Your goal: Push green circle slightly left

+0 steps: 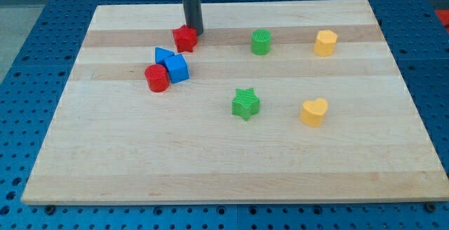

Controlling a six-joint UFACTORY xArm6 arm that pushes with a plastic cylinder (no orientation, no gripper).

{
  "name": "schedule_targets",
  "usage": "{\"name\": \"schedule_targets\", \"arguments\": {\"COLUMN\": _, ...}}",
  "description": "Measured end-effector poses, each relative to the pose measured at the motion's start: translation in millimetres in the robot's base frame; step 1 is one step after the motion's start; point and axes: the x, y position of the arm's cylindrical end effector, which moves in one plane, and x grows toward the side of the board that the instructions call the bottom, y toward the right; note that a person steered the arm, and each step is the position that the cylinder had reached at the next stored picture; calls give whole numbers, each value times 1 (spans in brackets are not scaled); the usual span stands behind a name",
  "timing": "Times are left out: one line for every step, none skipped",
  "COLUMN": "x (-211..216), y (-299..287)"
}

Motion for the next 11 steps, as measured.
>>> {"name": "schedule_targets", "arguments": {"x": 23, "y": -5}}
{"name": "schedule_targets", "arguments": {"x": 24, "y": -7}}
{"name": "schedule_targets", "arguments": {"x": 16, "y": 12}}
{"name": "schedule_targets", "arguments": {"x": -26, "y": 77}}
{"name": "schedule_targets", "arguments": {"x": -49, "y": 154}}
{"name": "schedule_targets", "arguments": {"x": -50, "y": 175}}
{"name": "schedule_targets", "arguments": {"x": -42, "y": 216}}
{"name": "schedule_targets", "arguments": {"x": -18, "y": 213}}
{"name": "schedule_targets", "arguments": {"x": 7, "y": 201}}
{"name": "schedule_targets", "arguments": {"x": 20, "y": 181}}
{"name": "schedule_targets", "arguments": {"x": 28, "y": 163}}
